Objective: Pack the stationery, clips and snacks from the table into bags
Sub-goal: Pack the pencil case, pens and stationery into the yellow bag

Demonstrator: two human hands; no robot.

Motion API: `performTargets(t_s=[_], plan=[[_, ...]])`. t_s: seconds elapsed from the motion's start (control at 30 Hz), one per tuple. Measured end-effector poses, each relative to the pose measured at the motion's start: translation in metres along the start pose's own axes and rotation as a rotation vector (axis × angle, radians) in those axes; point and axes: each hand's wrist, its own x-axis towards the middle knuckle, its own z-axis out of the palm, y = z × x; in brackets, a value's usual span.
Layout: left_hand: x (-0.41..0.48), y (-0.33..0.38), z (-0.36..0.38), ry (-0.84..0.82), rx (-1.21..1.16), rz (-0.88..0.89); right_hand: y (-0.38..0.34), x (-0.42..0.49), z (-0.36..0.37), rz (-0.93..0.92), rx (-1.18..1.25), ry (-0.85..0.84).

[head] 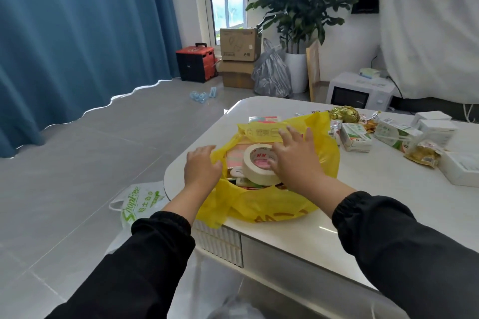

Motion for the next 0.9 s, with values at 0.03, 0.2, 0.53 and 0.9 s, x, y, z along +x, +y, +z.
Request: performTargets(t_s=[0.03, 0.2, 0.53, 0.9], plan=[[0.002, -0.004, 0.0, -0.035, 0.05, -0.075, 0.005, 0.0, -0.001, 0.039, 0.001, 0.071], [0.003, -0.002, 0.001, -0.324, -0.022, -0.362, 0.032, 0.006, -0.002, 0.499, 0.295, -0.028], [0.003, 0.028, -0.02, -0.132, -0.63, -0.339, 0.062, 0.001, 0.005, 0.628, 0.711, 0.077], [0.036, 0.059, -0.072, -0.23, -1.412, -0.284, 0.041, 0.037, -0.063, 0.547, 1.181, 0.545]])
